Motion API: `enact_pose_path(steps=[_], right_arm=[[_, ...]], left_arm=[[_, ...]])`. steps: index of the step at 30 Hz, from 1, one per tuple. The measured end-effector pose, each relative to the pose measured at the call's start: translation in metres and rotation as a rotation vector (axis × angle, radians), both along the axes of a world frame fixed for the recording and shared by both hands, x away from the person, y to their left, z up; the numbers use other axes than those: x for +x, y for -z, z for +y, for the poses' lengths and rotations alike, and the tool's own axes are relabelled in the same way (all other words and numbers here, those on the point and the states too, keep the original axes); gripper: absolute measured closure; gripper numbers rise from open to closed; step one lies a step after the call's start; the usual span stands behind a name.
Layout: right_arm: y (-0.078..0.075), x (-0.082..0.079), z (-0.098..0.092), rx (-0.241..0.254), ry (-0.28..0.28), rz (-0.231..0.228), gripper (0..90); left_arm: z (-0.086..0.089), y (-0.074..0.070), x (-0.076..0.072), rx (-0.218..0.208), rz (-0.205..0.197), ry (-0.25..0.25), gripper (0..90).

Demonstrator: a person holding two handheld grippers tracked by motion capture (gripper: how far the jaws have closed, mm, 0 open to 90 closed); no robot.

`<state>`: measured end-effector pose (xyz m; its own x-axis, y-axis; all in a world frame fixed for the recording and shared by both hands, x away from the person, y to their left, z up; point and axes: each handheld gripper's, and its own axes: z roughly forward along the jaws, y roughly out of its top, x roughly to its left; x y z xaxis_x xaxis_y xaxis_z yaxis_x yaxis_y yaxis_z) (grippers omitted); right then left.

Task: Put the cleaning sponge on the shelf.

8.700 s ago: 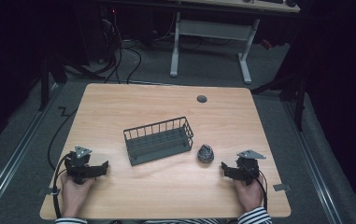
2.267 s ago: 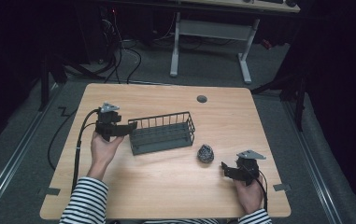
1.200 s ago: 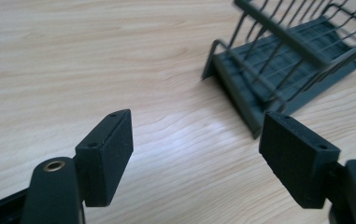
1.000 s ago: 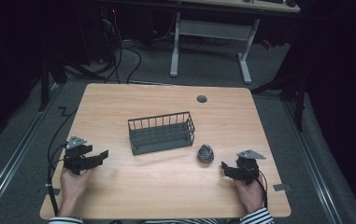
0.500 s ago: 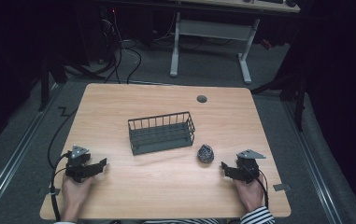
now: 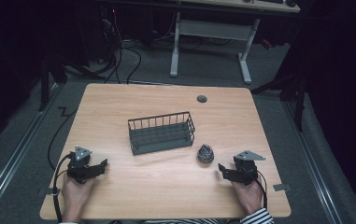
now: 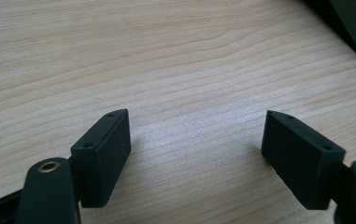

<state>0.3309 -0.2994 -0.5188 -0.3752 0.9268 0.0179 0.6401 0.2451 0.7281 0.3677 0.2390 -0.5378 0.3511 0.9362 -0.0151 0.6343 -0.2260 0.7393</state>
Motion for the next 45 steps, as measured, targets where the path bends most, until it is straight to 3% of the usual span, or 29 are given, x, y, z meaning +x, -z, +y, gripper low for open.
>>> enact_pose_path(steps=[8,18,31,40,45], right_arm=[[-0.009,-0.001,0.013,0.004,-0.048,-0.012,22.9],[-0.021,0.012,0.037,-0.015,-0.119,-0.005,19.3],[-0.020,0.034,0.057,-0.044,-0.132,0.040,18.8],[-0.016,0.044,0.060,-0.060,-0.120,0.040,23.9],[-0.012,0.046,0.061,-0.070,-0.136,0.054,31.5]], left_arm=[[0.000,0.000,0.000,-0.002,0.001,0.000,23.8],[0.000,0.000,0.000,-0.002,0.002,0.001,23.5],[0.000,0.000,0.000,-0.002,0.003,0.001,23.4],[0.000,0.000,0.000,-0.002,0.003,0.001,23.4],[0.000,0.000,0.000,-0.002,0.003,0.001,23.4]])
